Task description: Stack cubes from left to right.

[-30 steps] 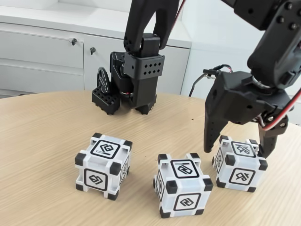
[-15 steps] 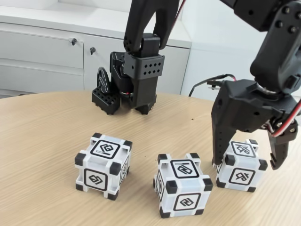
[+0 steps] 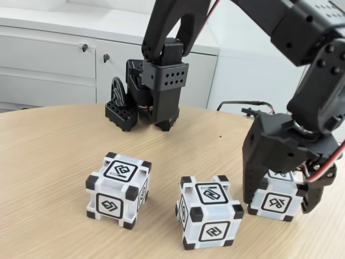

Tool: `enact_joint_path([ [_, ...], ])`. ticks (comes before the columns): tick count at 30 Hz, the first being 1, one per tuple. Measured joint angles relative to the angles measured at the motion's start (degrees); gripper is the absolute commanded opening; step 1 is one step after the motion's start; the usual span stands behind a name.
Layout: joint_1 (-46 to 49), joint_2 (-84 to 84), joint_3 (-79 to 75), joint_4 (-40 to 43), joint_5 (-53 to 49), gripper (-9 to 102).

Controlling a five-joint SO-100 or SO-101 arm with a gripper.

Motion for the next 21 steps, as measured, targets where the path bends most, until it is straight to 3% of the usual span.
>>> enact_joint_path([
  [7,0.00,0.00,-0.35,0.70,0.26,23],
  [12,-0.97,0.00,-0.35,0.88,1.05,17],
  [21,-1.93,0.44,-0.44,1.05,9.58,13],
])
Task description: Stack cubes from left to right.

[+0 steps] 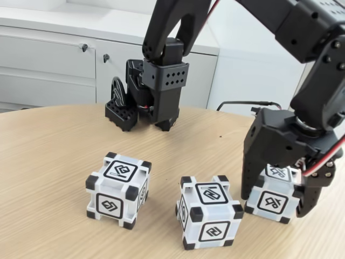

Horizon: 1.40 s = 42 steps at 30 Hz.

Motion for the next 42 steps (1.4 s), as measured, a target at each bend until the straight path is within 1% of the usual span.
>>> enact_joint_path([
  [3,-0.35,1.49,0.18,0.00,3.87,14],
  [6,-1.67,6.59,0.26,0.00,5.89,14],
  [10,-0.79,18.19,0.26,0.00,7.82,14],
  [15,-0.70,32.61,0.35,0.62,7.65,14],
  [17,1.93,37.00,0.97,0.97,7.12,14],
  [21,10.11,41.57,0.97,0.97,6.94,14],
  [31,31.90,41.92,0.97,0.97,6.77,14],
  [36,38.58,41.92,2.29,0.97,6.42,14],
  [42,43.24,41.92,10.11,0.97,3.60,13],
])
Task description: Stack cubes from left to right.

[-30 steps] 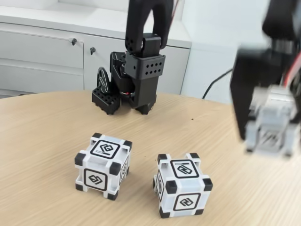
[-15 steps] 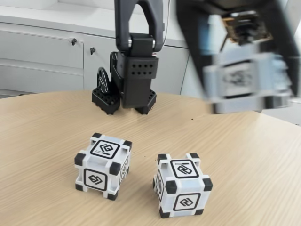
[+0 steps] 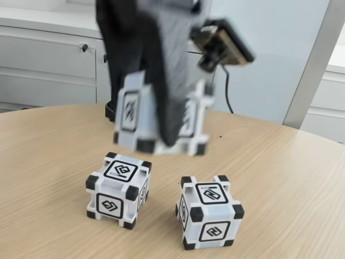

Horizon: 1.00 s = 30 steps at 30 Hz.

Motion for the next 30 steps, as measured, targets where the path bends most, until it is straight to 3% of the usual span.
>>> enact_joint_path([
  [9,0.97,0.35,13.27,0.00,-2.29,12],
  [30,6.50,0.53,13.97,-0.62,-4.04,12],
])
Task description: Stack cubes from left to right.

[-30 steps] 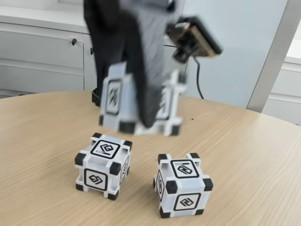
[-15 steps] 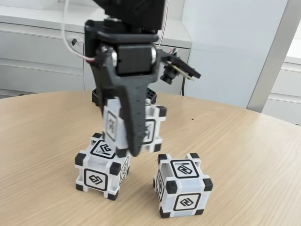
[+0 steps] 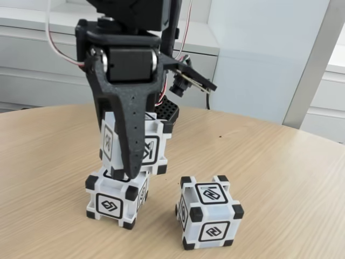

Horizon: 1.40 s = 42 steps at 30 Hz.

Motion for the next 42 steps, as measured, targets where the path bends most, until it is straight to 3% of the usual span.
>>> enact_joint_path([
  [12,5.45,0.00,0.26,0.00,-0.88,14],
  [26,5.62,0.00,0.26,-0.26,-1.93,34],
  [42,5.62,0.44,0.26,-0.18,-3.60,34],
])
